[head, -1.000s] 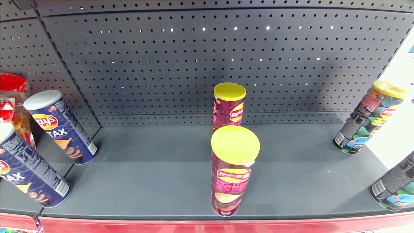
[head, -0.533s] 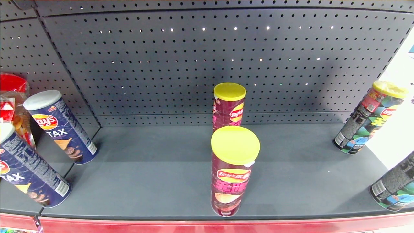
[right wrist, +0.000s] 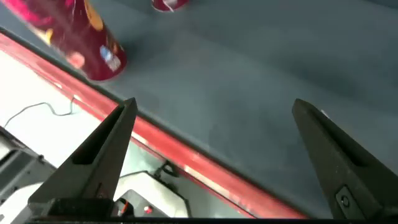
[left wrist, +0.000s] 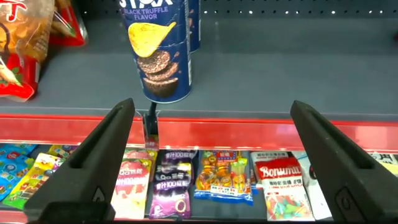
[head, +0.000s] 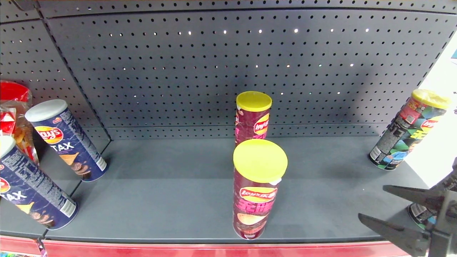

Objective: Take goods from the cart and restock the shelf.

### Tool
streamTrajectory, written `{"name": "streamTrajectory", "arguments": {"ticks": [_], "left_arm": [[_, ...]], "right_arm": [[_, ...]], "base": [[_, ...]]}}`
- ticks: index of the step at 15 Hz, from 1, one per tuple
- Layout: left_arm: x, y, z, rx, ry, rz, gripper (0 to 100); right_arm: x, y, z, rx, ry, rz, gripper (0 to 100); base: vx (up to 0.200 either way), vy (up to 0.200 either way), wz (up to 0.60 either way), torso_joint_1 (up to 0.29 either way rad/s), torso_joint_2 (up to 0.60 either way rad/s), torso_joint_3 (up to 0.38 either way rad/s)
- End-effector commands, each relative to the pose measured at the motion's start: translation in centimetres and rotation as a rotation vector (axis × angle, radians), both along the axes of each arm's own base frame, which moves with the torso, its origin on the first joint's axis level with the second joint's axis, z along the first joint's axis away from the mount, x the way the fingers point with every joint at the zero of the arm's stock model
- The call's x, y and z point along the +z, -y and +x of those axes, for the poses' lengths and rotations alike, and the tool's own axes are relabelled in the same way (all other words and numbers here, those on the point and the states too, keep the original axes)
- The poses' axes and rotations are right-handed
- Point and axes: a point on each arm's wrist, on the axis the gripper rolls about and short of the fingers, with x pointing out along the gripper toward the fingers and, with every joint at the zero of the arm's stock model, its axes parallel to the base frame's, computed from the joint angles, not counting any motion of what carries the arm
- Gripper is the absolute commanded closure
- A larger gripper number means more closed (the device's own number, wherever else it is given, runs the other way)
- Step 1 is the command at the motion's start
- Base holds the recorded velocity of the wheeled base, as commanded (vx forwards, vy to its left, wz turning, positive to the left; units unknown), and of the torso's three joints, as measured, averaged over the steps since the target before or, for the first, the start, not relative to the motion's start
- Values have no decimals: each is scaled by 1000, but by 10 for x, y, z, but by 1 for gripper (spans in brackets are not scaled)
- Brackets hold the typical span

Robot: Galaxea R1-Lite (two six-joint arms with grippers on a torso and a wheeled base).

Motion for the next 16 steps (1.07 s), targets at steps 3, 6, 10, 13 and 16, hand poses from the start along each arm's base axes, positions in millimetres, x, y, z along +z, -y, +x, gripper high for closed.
{"name": "streamTrajectory", "arguments": {"ticks": [3, 6, 10, 13, 16], "left_arm": [[0, 0, 0, 0, 2, 0, 0], [0, 0, 0, 0, 1, 0, 0], [0, 0, 0, 0, 2, 0, 0], [0, 0, 0, 0, 1, 0, 0], [0, 0, 0, 0, 2, 0, 0]], "right_arm": [[-22, -24, 41, 36, -104, -44, 0], [-27, -40, 44, 100, -110, -33, 0], [-35, -60, 54, 120, -96, -60, 0], [-37, -65, 58, 122, -105, -73, 0], [-42, -74, 56, 151, -121, -94, 0]], "base": [[0, 0, 0, 0, 0, 0], [0, 0, 0, 0, 0, 0], [0, 0, 0, 0, 0, 0], [0, 0, 0, 0, 0, 0], [0, 0, 0, 0, 0, 0]]}}
